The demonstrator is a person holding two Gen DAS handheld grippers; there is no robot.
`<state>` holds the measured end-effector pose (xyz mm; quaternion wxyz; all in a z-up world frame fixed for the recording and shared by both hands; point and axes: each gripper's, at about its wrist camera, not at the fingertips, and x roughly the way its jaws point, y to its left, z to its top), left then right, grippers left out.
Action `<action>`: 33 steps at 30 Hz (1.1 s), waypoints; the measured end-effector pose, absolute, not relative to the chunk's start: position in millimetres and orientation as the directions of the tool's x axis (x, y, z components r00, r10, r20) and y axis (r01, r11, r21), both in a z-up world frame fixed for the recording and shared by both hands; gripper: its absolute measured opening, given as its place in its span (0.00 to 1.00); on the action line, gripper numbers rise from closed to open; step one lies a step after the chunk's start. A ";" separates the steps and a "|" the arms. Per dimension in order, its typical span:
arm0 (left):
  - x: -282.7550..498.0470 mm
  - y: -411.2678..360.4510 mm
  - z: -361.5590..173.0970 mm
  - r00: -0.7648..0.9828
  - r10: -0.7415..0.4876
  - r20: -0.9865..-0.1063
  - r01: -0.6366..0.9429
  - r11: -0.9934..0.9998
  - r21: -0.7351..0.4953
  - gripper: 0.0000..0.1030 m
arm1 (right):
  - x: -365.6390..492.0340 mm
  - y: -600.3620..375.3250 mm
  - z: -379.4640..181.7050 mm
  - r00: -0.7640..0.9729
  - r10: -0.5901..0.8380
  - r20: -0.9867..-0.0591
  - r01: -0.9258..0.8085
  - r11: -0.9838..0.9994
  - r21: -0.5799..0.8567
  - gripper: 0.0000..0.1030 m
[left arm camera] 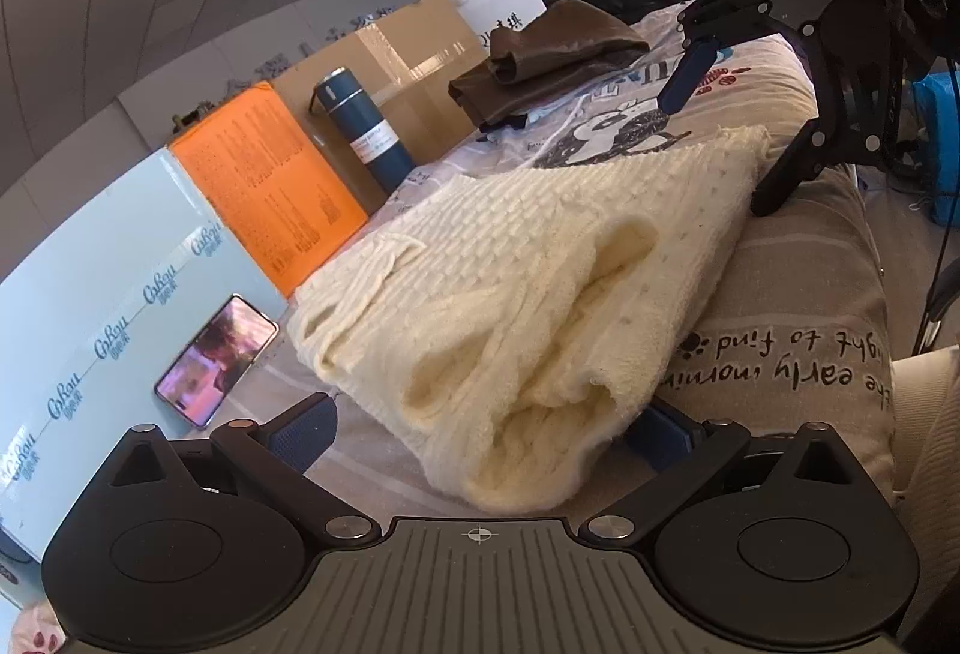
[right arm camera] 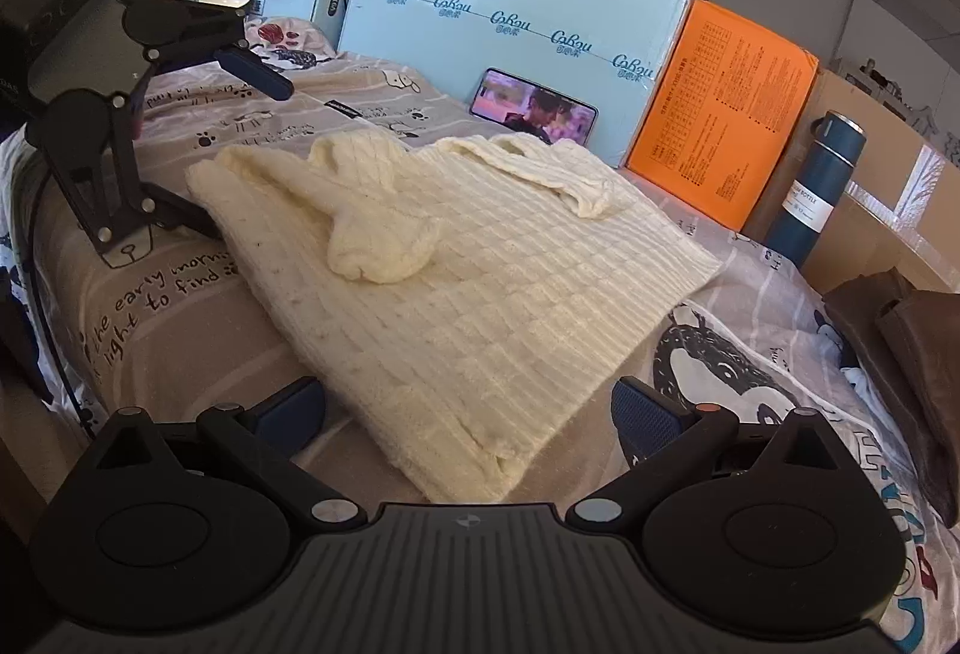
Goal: Fold clothes
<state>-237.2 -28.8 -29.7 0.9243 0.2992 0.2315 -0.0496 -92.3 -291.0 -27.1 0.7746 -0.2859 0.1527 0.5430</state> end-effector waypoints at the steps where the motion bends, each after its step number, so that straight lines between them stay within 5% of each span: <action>1: -234.9 -30.0 -29.3 0.888 0.049 -0.457 0.232 0.810 0.538 1.00 | -91.5 -288.6 -27.9 0.361 0.756 -0.546 -0.930 0.245 -0.275 1.00; 9: -222.8 -31.1 -30.0 0.907 0.048 -0.418 0.250 0.737 0.628 1.00 | -76.9 -279.4 -27.7 0.419 0.742 -0.523 -0.905 0.294 -0.308 0.92; 10: -221.5 -29.5 -29.8 0.906 0.028 -0.423 0.266 0.740 0.618 0.98 | -75.3 -280.2 -26.9 0.424 0.743 -0.519 -0.903 0.299 -0.310 0.79; 14: -216.9 -26.9 -29.7 0.888 -0.049 -0.457 0.344 0.730 0.590 0.60 | -76.4 -281.4 -25.0 0.347 0.782 -0.519 -0.934 0.234 -0.272 0.30; 17: -214.8 -27.2 -27.0 0.891 -0.076 -0.447 0.361 0.716 0.598 0.40 | -78.1 -279.6 -19.3 0.344 0.805 -0.482 -0.931 0.228 -0.284 0.19; 27: -180.7 -2.7 0.6 0.951 -0.052 -0.304 0.248 0.713 0.656 0.33 | -48.8 -262.5 8.7 0.437 0.863 -0.253 -0.885 0.362 -0.293 0.14; 33: -138.1 31.8 17.2 0.957 -0.076 -0.280 0.224 0.807 0.546 0.34 | -9.2 -231.0 23.1 0.482 0.861 -0.165 -0.859 0.426 -0.286 0.14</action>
